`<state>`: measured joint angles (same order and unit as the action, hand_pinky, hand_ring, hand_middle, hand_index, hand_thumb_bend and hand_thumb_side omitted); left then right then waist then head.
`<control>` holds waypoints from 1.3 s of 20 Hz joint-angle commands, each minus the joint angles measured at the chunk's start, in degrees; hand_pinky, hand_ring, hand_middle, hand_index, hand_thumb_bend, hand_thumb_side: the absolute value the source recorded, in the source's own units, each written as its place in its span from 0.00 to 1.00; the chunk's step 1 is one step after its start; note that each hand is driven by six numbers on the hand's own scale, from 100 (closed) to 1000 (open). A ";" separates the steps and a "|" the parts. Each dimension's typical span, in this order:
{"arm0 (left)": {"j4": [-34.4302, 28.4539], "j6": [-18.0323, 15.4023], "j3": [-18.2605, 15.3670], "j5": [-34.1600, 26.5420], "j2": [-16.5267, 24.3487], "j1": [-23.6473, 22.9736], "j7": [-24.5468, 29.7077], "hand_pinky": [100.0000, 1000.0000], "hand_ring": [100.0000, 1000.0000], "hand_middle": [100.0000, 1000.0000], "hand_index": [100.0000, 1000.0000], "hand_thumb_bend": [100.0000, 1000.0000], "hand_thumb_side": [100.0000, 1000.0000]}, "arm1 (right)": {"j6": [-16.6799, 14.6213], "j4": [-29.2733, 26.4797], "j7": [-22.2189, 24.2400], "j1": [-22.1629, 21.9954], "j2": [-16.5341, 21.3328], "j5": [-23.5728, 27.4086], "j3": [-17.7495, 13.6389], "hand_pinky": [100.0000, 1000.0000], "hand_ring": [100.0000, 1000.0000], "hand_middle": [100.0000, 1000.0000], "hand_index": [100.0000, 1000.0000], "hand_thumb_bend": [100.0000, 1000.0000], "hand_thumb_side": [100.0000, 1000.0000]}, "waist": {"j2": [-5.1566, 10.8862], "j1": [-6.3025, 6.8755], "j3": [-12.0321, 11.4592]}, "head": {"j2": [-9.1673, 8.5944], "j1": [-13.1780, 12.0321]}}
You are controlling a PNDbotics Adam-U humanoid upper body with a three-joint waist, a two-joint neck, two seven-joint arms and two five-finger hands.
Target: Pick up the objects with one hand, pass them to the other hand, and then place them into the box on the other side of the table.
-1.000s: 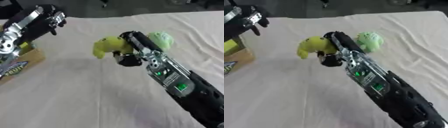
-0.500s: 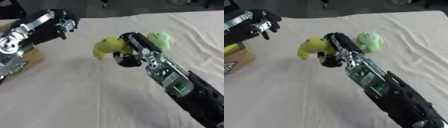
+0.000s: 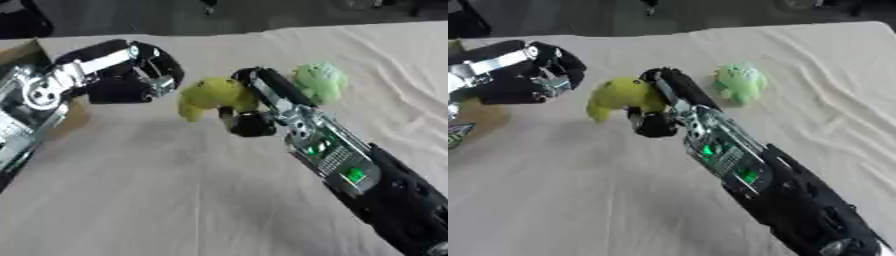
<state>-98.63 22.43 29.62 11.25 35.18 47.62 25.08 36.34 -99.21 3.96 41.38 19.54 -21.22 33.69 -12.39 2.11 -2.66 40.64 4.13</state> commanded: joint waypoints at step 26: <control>-0.06 -6.41 0.50 16.11 -1.73 2.97 7.37 0.68 0.75 0.69 0.82 0.49 0.51 | -0.14 -2.12 1.63 2.18 -1.24 0.12 0.31 0.67 0.43 0.34 0.44 0.00 0.00 | 1.20 0.11 -0.10 | -0.05 -0.18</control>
<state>-98.50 15.81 30.42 26.47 33.08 49.44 32.59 36.21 -99.94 5.45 42.37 18.31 -21.13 34.32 -12.39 2.17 -2.70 40.67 4.11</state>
